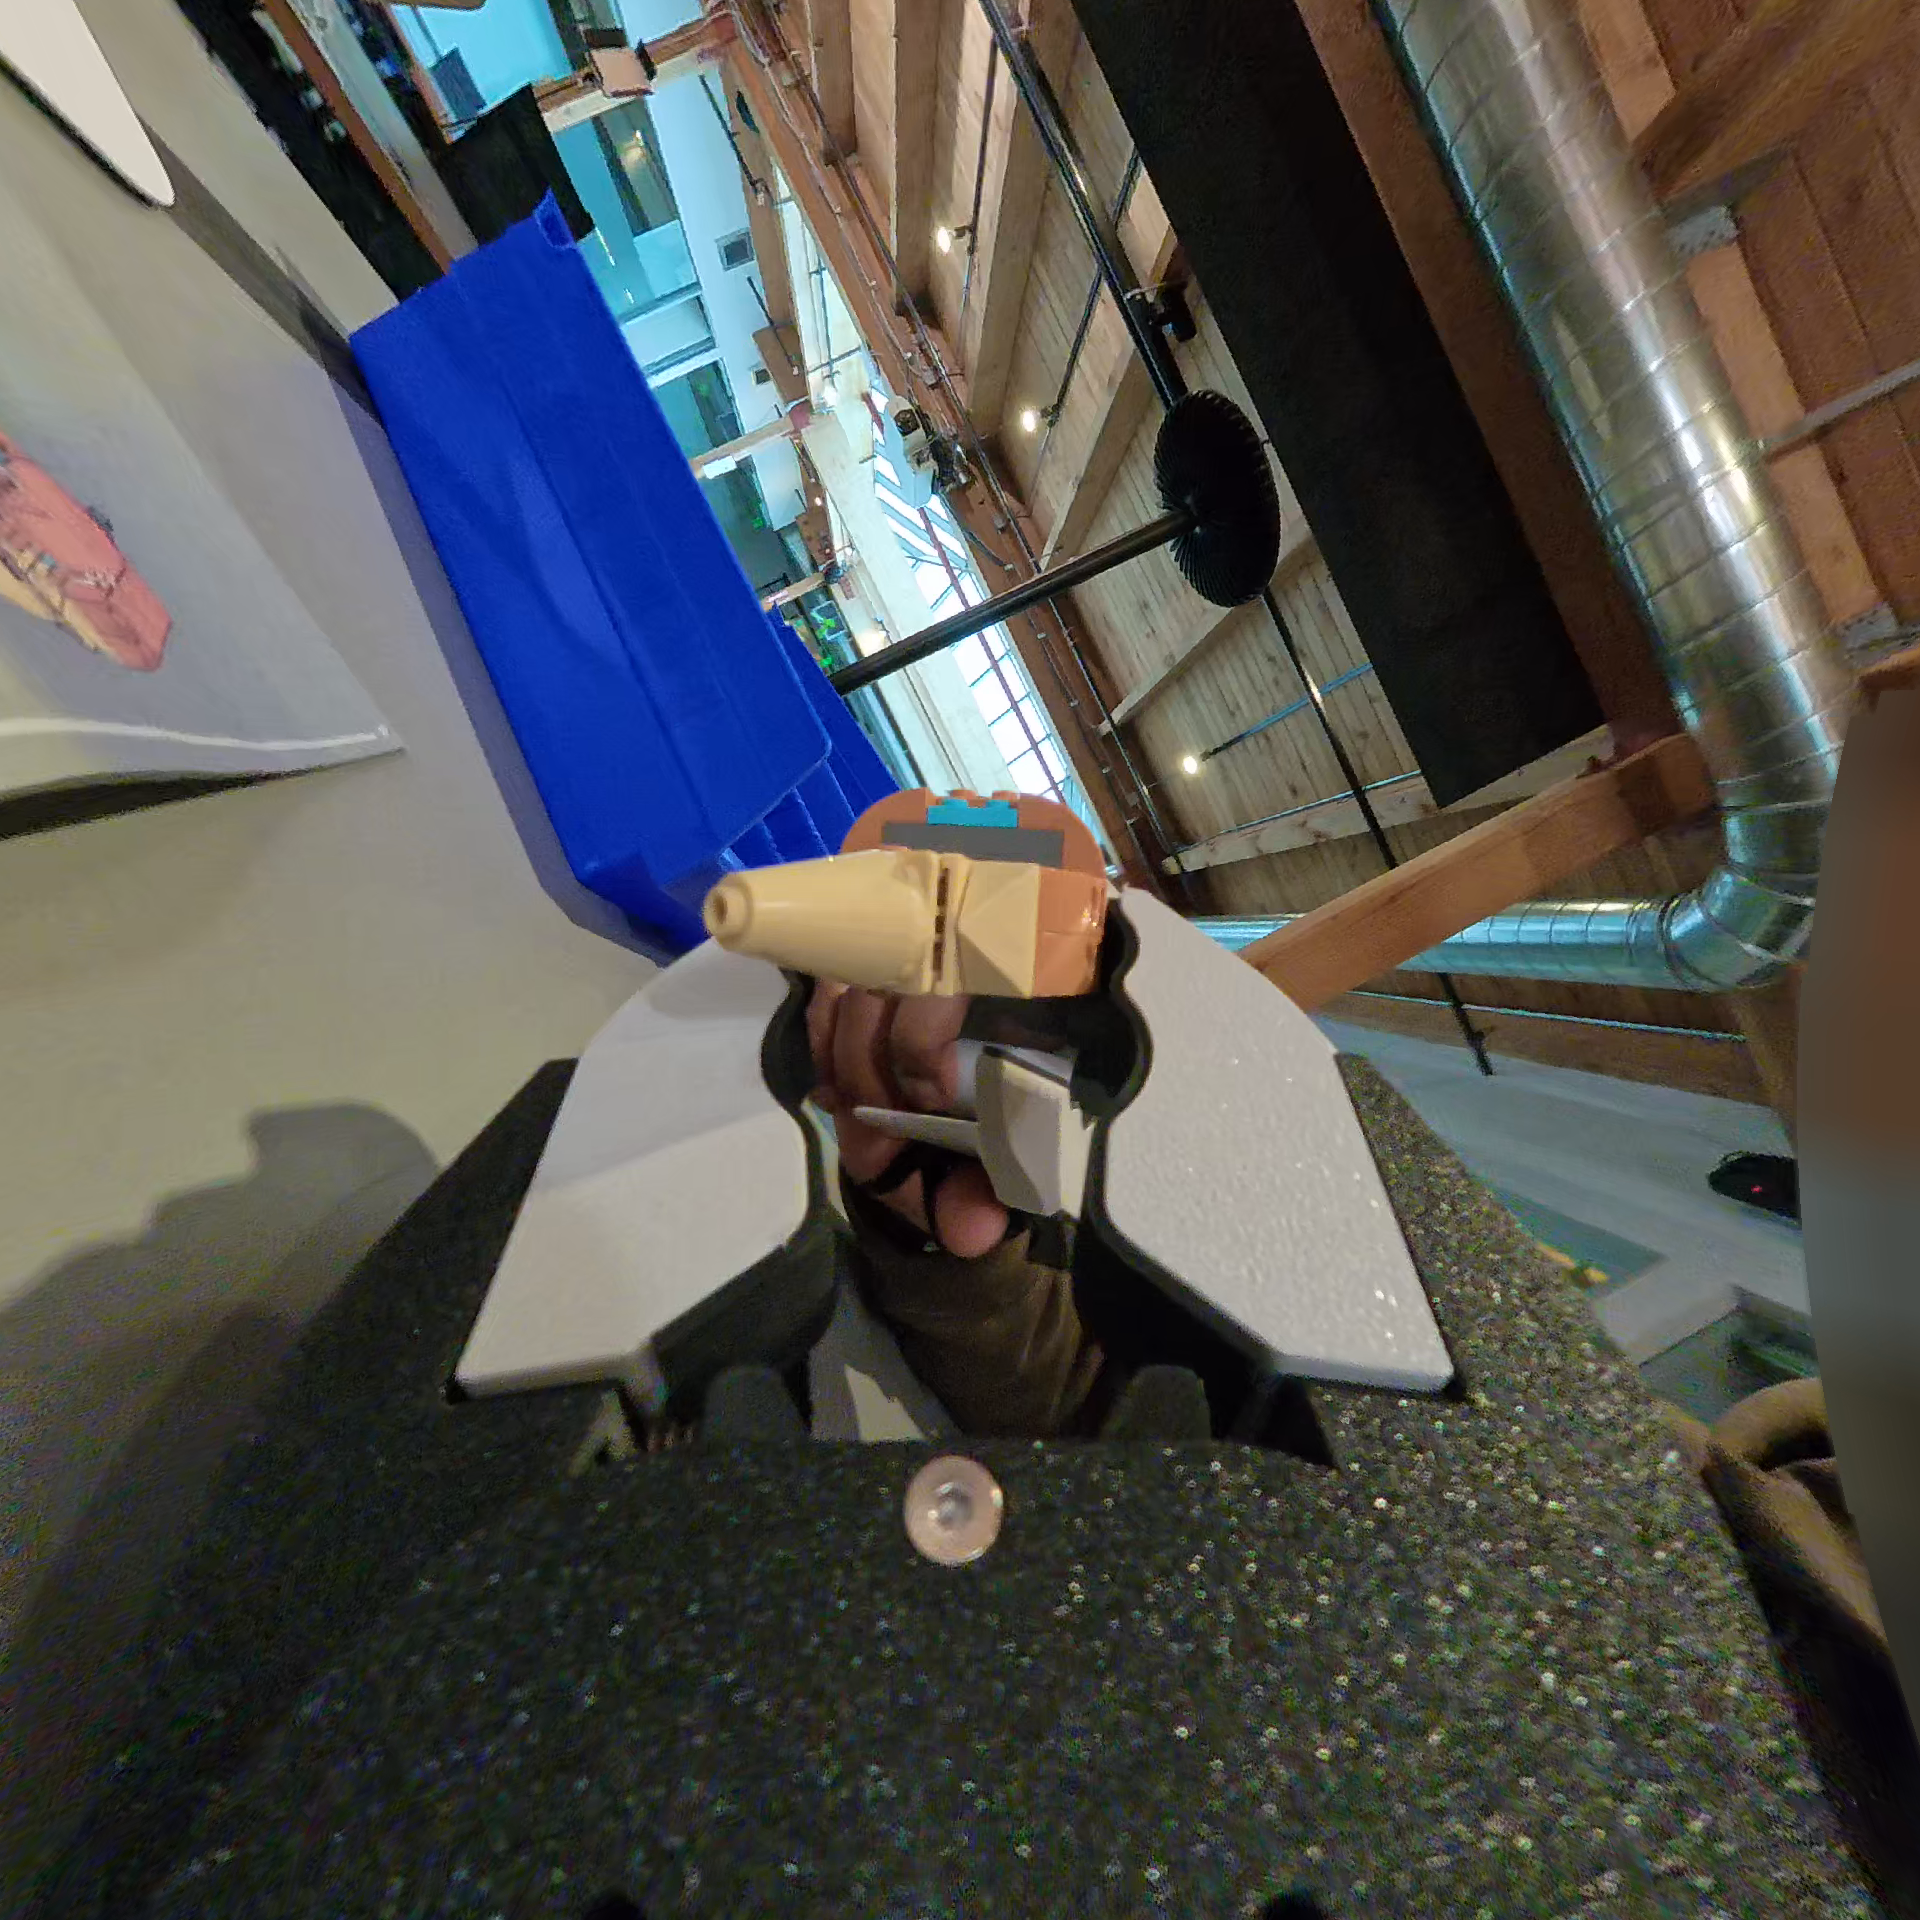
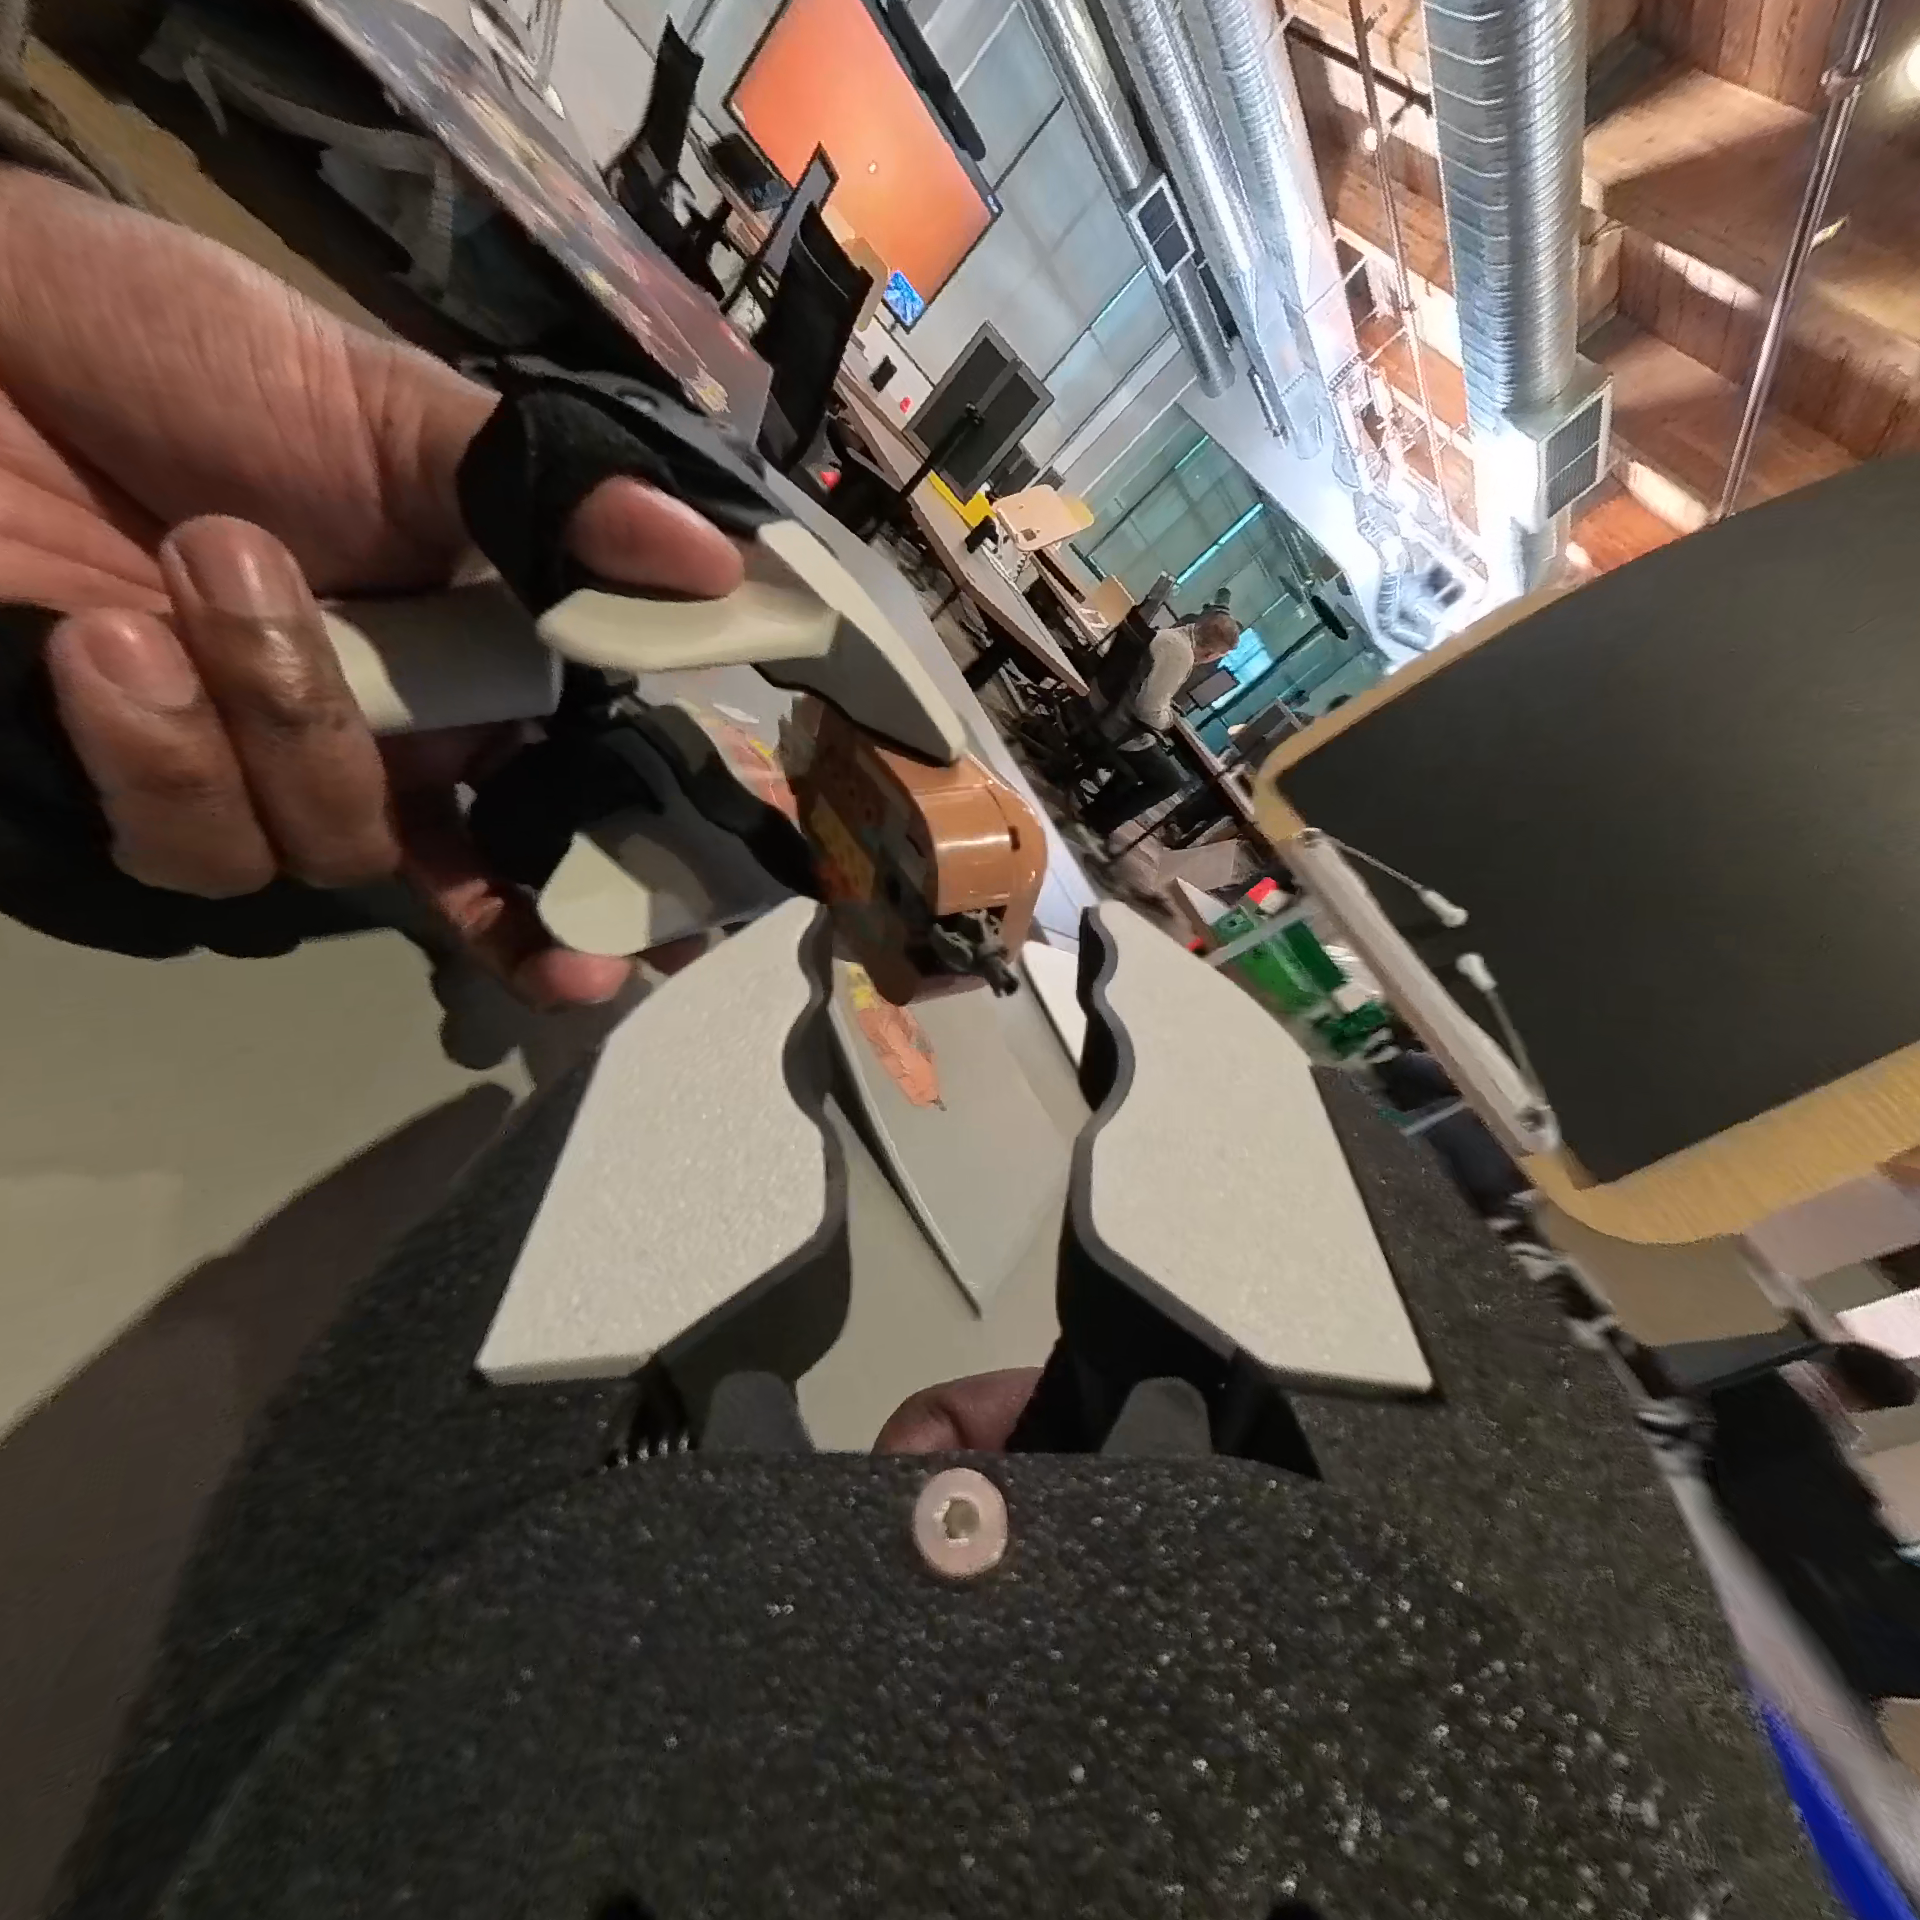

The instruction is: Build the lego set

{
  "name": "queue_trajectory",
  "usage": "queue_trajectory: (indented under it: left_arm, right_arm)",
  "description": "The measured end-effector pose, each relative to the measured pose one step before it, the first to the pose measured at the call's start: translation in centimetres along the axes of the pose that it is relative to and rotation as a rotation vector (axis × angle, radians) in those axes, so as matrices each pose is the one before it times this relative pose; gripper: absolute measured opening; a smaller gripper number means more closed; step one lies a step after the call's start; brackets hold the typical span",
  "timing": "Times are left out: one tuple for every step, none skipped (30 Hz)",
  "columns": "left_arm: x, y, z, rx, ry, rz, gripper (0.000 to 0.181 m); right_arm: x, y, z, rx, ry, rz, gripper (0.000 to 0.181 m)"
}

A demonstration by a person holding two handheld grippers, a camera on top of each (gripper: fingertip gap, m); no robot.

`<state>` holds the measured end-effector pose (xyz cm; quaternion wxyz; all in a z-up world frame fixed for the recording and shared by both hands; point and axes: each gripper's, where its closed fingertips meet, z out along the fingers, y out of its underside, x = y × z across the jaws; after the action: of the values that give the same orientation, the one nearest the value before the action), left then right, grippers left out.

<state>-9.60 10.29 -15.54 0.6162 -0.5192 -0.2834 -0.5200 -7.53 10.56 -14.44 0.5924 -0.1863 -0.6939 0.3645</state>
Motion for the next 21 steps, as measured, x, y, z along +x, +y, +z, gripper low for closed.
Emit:
queue_trajectory:
  left_arm:
    - [0.215,-0.064,-0.026,-0.0025,0.0009,0.0361,0.054]
    - [0.282,-0.078,-0.017,-0.0033,0.0005,0.0469,0.054]
    - [0.239,-0.078,-0.020,-0.0031,-0.0052,0.0559,0.054]
    - [0.218,-0.051,-0.015,-0.0056,-0.0060,0.0577,0.054]
    - [0.256,-0.033,0.002,-0.0045,-0.0008,0.0490,0.054]
    - [0.282,-0.011,0.031,-0.0039,0.0052,0.0364,0.054]
    - [0.300,0.011,0.048,-0.0019,0.0097,0.0263,0.054]
    - [0.295,0.009,0.069,-0.0001,0.0121,0.0176,0.054]
    - [0.290,0.016,0.070,-0.0006,0.0126,0.0156,0.054]
    - [0.234,0.043,0.072,-0.0024,0.0089,0.0169,0.054]
    - [0.181,0.047,0.056,-0.0030,0.0047,0.0195,0.054]
    - [0.191,0.059,0.054,-0.0043,0.0051,0.0207,0.054]
    - [0.205,0.079,0.076,-0.0056,0.0058,0.0190,0.054]
    - [0.167,0.111,0.086,-0.0074,0.0042,0.0177,0.054]
    - [0.144,0.115,0.095,-0.0070,0.0015,0.0179,0.054]
    - [0.121,0.160,0.087,-0.0098,0.0009,0.0170,0.054]
    - [0.069,0.153,0.096,-0.0096,-0.0017,0.0148,0.054]
    - [0.062,0.131,0.070,-0.0070,-0.0014,0.0130,0.054]
    - [0.044,0.042,0.031,-0.0012,-0.0009,0.0084,0.054]
    - [-0.004,0.042,0.012,-0.0028,-0.0007,0.0028,0.054]
    - [-0.011,0.066,0.001,-0.0033,0.0000,-0.0008,0.054]
  right_arm:
    - [-0.071,-0.165,-0.142,0.0134,-0.0309,0.0740,0.045]
    - [-0.119,-0.153,-0.096,0.0102,-0.0420,0.0955,0.045]
    - [-0.065,-0.162,-0.069,0.0084,-0.0421,0.1026,0.045]
    - [-0.038,-0.248,-0.080,0.0126,-0.0403,0.1013,0.047]
    - [-0.008,-0.289,-0.084,0.0134,-0.0380,0.0963,0.048]
    - [0.087,-0.247,-0.061,0.0099,-0.0281,0.0867,0.048]
    - [0.186,-0.160,-0.029,0.0052,-0.0175,0.0735,0.049]
    - [0.155,-0.065,-0.021,0.0013,-0.0168,0.0632,0.050]
    - [0.052,0.015,-0.014,-0.0017,-0.0217,0.0590,0.051]
    - [0.014,0.106,0.005,-0.0045,-0.0230,0.0564,0.051]
    - [-0.034,0.099,0.003,-0.0024,-0.0234,0.0494,0.052]
    - [-0.081,0.053,-0.019,0.0011,-0.0232,0.0402,0.052]
    - [-0.110,0.016,-0.021,0.0021,-0.0212,0.0307,0.051]
    - [-0.159,0.007,-0.013,0.0009,-0.0201,0.0204,0.051]
    - [-0.162,0.023,0.005,-0.0014,-0.0169,0.0124,0.050]
    - [-0.150,0.010,0.000,0.0000,-0.0136,0.0079,0.049]
    - [-0.119,-0.041,-0.018,0.0038,-0.0103,0.0059,0.048]
    - [-0.029,-0.020,-0.031,0.0028,-0.0047,0.0048,0.049]
    - [0.002,0.027,-0.035,-0.0005,-0.0026,0.0012,0.048]
    - [0.010,0.043,-0.018,-0.0016,0.0001,-0.0015,0.048]
    - [0.008,0.030,-0.008,-0.0008,0.0019,-0.0032,0.048]
